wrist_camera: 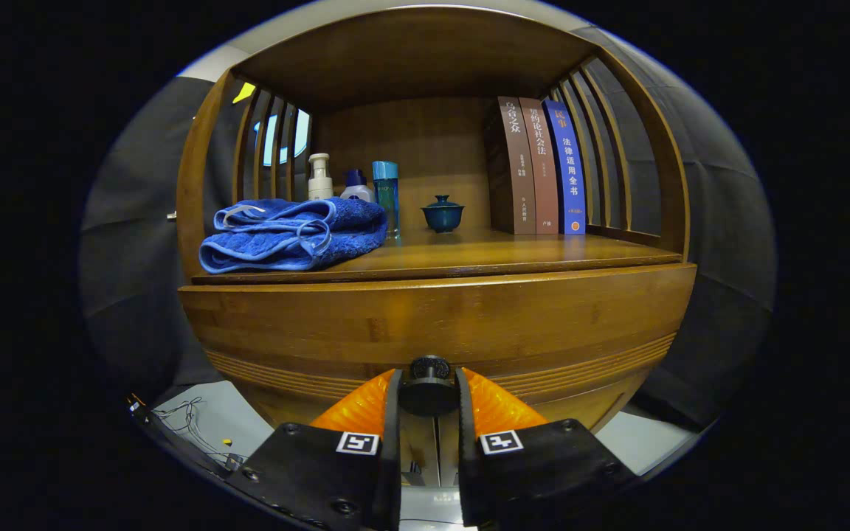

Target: Pull open the drawer, take out the items inside it, and place them on the countertop above the cabinet.

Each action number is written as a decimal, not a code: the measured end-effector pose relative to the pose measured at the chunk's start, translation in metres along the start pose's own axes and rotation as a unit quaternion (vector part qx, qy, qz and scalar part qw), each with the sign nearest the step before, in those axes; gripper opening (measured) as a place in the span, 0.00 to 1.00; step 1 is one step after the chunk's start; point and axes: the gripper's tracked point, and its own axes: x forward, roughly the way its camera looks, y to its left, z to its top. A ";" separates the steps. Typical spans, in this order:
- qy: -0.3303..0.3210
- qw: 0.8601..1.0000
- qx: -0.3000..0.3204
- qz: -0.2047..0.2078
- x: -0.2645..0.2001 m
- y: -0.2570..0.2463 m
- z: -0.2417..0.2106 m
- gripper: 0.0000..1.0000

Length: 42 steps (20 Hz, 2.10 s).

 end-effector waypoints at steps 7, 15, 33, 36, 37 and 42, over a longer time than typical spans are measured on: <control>0.009 1.000 0.017 -0.003 -0.057 -0.001 -0.011 0.35; 0.005 1.000 0.014 0.001 -0.110 -0.001 -0.021 0.35; -0.004 1.000 0.007 -0.012 -0.161 -0.009 -0.011 0.99; -0.024 1.000 -0.005 0.005 -0.179 -0.005 0.037 0.99; -0.031 0.999 -0.003 0.017 -0.183 -0.003 0.057 0.99; 0.055 0.997 -0.039 0.026 -0.156 -0.011 0.117 0.99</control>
